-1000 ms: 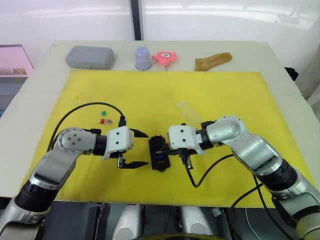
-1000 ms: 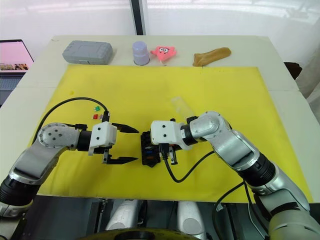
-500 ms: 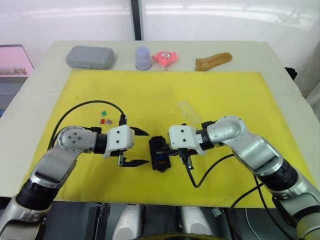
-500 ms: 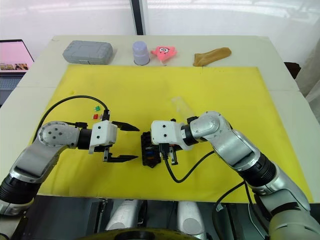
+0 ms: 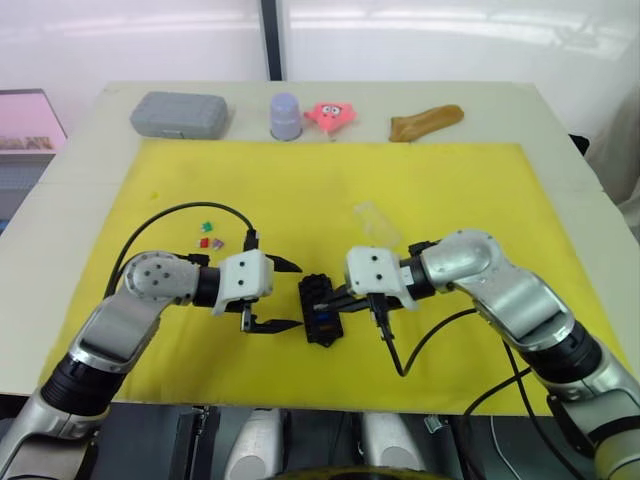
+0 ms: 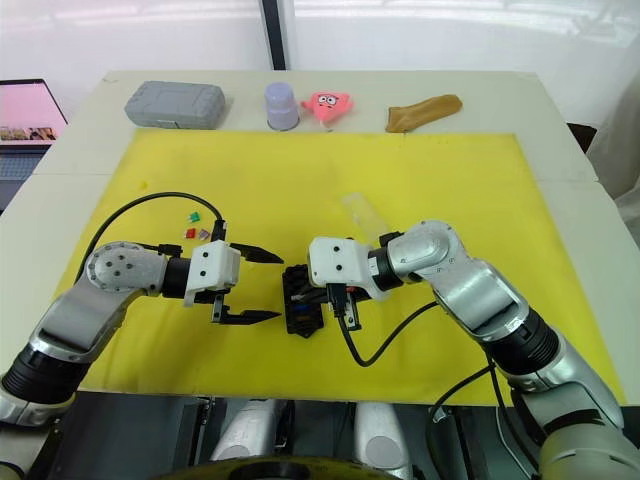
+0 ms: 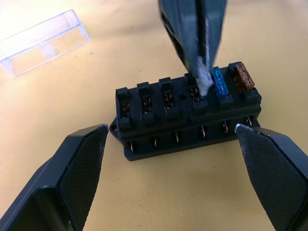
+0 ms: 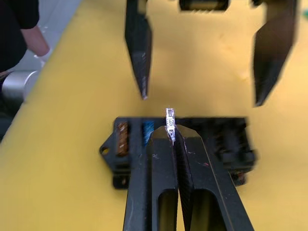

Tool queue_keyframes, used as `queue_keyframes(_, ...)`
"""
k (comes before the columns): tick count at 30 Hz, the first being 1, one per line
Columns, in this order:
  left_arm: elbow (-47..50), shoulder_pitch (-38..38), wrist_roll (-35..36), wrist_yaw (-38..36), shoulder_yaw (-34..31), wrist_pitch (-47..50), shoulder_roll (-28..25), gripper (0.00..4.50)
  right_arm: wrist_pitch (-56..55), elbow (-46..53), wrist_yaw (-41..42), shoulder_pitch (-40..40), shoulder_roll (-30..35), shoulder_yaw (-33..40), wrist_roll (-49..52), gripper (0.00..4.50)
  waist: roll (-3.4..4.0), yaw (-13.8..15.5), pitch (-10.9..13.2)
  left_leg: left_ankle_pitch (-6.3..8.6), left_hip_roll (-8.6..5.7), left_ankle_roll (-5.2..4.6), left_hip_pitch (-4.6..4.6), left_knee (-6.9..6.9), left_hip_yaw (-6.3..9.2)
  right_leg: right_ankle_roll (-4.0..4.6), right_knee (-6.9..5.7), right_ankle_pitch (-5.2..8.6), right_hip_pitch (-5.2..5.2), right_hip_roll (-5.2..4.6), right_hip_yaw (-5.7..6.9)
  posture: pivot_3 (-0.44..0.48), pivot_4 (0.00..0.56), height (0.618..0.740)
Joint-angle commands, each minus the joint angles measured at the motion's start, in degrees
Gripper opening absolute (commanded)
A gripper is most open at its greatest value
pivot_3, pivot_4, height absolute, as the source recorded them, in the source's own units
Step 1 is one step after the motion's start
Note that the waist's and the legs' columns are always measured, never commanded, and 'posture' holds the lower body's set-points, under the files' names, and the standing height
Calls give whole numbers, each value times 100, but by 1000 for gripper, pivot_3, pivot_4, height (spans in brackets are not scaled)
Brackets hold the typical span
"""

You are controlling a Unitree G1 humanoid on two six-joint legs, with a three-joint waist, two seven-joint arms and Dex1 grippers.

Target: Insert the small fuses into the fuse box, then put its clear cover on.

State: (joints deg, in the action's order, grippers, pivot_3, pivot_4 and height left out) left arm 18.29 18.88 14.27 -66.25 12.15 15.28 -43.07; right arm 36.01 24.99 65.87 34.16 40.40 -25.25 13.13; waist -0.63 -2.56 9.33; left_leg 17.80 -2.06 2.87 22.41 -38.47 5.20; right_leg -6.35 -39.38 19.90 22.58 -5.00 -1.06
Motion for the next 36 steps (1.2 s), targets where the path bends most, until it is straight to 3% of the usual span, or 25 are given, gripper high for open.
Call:
queue_keyframes(1,83,44,26,-30,-99,-111,-55,4453,87,175,-59,129,-81,175,133,0,0,3,0,0,1,0,0,-1,1,0,-1,0,0,1,0,0,150,740)
queue_keyframes(36,91,56,16,19,-83,-100,-41,4453,153,286,-108,52,7,-106,-153,0,0,11,0,9,0,-16,1,-30,3,0,-8,0,-9,1,1,0,150,740)
